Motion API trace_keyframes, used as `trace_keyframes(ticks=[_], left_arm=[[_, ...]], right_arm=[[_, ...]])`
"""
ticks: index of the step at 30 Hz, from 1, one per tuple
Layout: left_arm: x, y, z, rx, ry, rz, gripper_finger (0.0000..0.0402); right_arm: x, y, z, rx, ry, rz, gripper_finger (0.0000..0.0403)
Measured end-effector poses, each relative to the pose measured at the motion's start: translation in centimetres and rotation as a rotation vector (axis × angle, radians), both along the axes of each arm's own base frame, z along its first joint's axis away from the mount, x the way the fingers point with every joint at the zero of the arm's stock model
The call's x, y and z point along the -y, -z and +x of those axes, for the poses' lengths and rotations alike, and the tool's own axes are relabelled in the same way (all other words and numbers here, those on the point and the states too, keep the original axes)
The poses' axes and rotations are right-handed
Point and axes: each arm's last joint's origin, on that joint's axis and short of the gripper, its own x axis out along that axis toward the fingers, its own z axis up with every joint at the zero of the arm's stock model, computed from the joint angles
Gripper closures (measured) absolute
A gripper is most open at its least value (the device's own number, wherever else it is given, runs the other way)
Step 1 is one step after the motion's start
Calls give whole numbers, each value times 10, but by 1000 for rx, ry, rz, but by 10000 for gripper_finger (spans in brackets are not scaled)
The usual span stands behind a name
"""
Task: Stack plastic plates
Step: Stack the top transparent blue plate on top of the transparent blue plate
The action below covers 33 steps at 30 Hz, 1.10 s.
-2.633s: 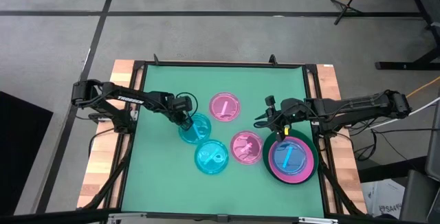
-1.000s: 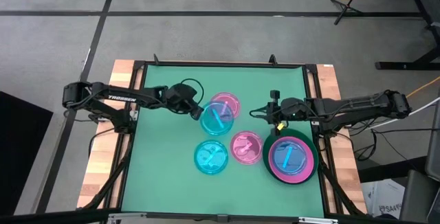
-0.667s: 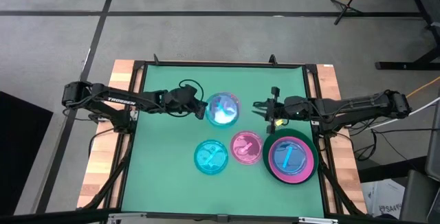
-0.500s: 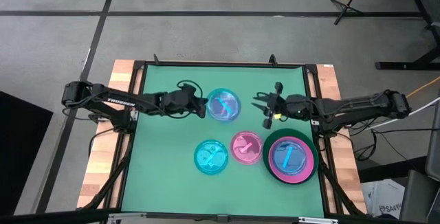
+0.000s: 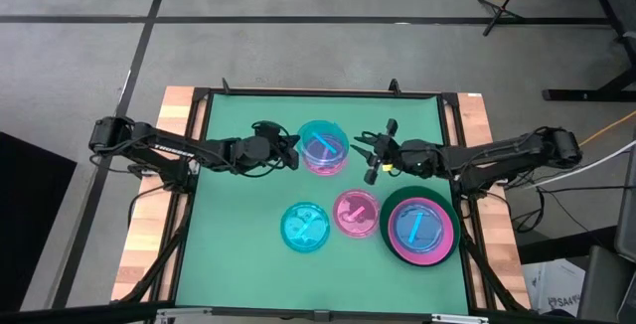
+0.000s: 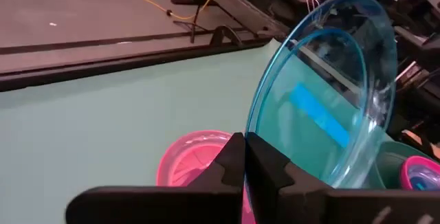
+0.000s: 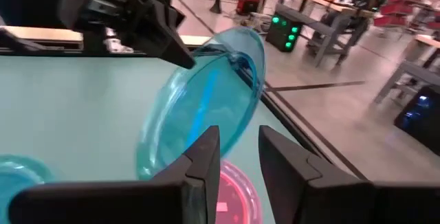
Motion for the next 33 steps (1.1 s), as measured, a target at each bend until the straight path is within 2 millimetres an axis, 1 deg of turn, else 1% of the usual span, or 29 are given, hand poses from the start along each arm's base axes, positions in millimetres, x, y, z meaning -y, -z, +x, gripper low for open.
trace_keyframes(ticks=[4, 11, 18, 27, 33], left_arm=[[1, 0, 0, -1, -10, 6, 401], [1, 0, 0, -1, -13, 7, 401], [0, 0, 0, 0, -14, 8, 401], [0, -1, 0, 5, -14, 8, 401], [0, -2, 1, 25, -13, 12, 402]], right_arm=[[1, 6, 6, 4, 60, -15, 310], [1, 9, 13, 27, 69, -9, 310], [2, 12, 16, 56, 102, 10, 310], [2, 15, 18, 44, 103, 12, 310], [2, 16, 19, 72, 115, 51, 310]])
